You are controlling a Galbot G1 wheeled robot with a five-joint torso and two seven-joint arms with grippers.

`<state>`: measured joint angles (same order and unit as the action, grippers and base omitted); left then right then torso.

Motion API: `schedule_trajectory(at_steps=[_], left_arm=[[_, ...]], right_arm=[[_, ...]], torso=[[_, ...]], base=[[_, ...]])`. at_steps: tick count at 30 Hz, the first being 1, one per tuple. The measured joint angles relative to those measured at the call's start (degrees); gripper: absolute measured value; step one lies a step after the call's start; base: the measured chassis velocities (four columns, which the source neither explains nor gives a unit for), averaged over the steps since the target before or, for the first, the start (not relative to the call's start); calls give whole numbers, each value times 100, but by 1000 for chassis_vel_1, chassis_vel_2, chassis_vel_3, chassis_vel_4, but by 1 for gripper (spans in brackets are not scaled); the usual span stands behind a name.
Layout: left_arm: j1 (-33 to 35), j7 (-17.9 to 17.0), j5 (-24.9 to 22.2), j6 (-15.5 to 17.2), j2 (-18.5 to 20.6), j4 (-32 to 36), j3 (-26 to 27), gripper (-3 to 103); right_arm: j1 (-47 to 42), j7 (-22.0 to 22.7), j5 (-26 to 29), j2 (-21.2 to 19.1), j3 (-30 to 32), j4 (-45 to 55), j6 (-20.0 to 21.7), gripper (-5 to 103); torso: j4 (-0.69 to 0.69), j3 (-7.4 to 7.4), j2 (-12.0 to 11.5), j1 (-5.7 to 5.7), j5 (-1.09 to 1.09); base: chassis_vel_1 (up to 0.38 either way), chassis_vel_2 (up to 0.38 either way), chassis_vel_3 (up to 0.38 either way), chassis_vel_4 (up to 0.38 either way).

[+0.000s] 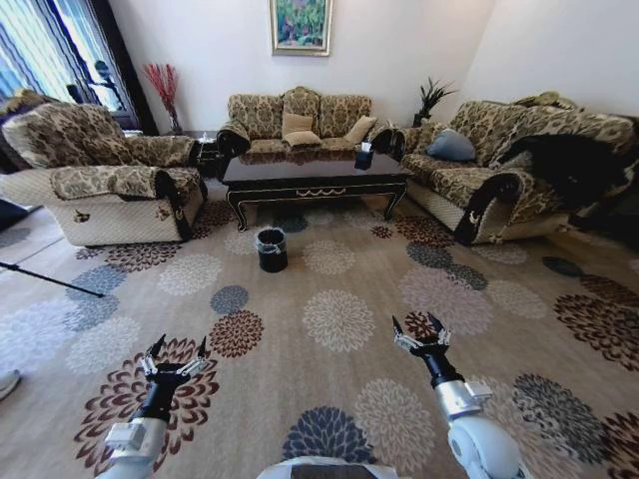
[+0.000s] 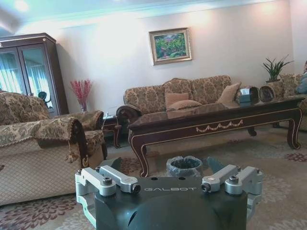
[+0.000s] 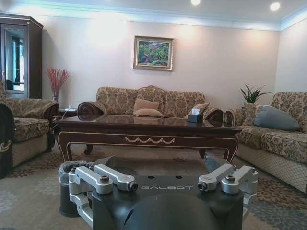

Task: Move to the front of the table and pick up the trash from the floor, then place it into the trash bin.

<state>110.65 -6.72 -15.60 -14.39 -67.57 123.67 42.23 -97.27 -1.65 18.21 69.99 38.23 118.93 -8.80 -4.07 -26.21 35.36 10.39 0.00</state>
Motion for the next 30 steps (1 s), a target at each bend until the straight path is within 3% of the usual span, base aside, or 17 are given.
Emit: schedule_trajectory(at_steps=[30], left_arm=[[0,0,0,0,0,0,0,100]], right_arm=[[0,0,0,0,0,0,0,100]], torso=[[0,-410,707,296,0]], base=[[0,0,0,0]])
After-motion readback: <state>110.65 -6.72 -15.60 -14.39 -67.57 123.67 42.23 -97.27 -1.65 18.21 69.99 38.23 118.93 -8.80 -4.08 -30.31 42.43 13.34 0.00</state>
